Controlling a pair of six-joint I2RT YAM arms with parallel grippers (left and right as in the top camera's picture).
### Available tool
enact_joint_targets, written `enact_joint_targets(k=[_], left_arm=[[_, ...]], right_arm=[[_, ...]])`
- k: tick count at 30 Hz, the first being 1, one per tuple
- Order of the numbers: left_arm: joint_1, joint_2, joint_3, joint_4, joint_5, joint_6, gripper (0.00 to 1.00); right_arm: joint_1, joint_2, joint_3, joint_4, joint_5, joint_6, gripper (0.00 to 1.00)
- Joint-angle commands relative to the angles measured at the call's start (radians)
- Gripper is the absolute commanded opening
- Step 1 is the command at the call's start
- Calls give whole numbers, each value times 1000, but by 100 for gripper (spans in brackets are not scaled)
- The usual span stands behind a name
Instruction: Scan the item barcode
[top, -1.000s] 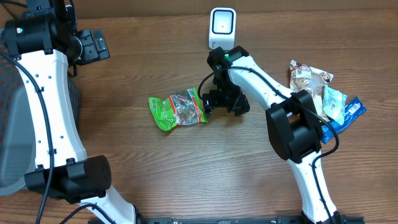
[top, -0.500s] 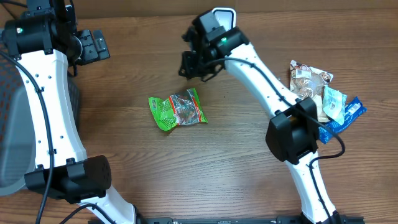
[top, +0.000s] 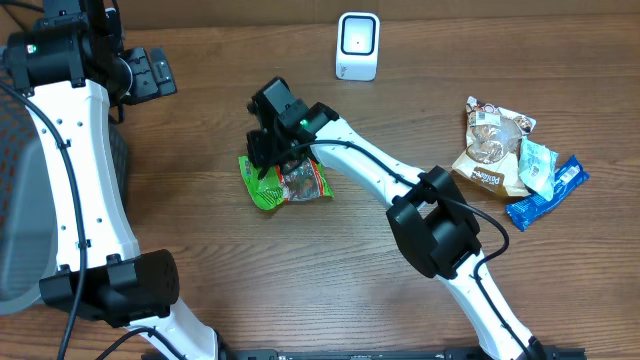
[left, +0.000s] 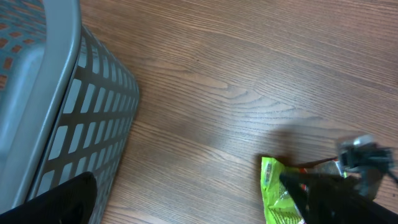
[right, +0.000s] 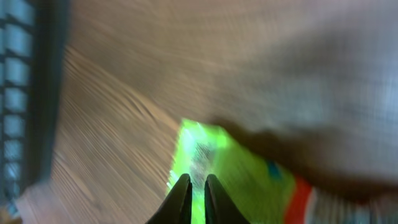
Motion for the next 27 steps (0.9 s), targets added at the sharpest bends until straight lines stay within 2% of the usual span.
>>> enact_joint_targets(k=[1,4,9,13,17,22,27], left_arm=[[-7,10,5,0,2,19,100],[-7,10,5,0,2,19,100],[-7,10,5,0,1,19,100],[-7,10,5,0,2,19,100],[-7,10,5,0,1,19,100],[-7,10,5,0,2,19,100],[-7,10,5,0,1,19,100]], right_arm=[[-16,-1,-3,-68,-80,9,15],[-25,-2,-3,-209,-114,-19,19],[-50,-2,-3,-468,-116,-142,27],[-68,-2,2,-608,-115,-266,29],[-109,-11,60,-706,-115,-365,30],[-211,-72,200,-766,-107,-422,33],[-320,-103,289,-780,-108,-524,51]])
